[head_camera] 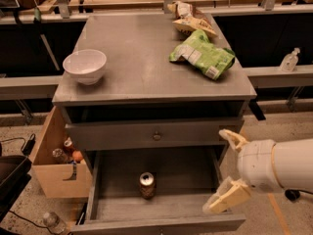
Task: Pick orange can from middle drawer and place on counter
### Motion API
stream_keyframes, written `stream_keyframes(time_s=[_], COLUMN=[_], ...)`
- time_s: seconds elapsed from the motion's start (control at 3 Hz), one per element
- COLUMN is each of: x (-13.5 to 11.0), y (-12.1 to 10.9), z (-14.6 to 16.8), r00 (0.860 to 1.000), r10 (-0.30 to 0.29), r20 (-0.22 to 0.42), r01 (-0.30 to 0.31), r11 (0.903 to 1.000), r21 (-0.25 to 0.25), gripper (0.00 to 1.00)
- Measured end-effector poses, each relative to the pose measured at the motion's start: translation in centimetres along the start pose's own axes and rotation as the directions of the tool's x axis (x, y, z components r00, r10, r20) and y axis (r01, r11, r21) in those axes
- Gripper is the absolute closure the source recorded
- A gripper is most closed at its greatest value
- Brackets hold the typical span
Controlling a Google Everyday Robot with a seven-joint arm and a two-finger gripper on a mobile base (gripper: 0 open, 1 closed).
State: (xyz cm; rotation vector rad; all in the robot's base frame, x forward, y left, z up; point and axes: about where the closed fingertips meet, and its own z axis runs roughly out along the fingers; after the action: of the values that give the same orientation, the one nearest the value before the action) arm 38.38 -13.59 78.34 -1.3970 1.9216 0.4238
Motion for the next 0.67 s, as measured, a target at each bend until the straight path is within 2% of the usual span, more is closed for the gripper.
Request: stream_keyframes(time_s=[0.33, 0.67], x=[1.22, 1.5], y=[-0.43, -0.82], z=[6.79, 7.65], r00=[0.98, 0.978], r10=[-0.015, -0.058], r20=[0.199, 0.202], r01=[0.004, 0.046], r11=[0.9986, 0.9969], r21=[0.053, 0.064], gripper=[0.0, 0.0])
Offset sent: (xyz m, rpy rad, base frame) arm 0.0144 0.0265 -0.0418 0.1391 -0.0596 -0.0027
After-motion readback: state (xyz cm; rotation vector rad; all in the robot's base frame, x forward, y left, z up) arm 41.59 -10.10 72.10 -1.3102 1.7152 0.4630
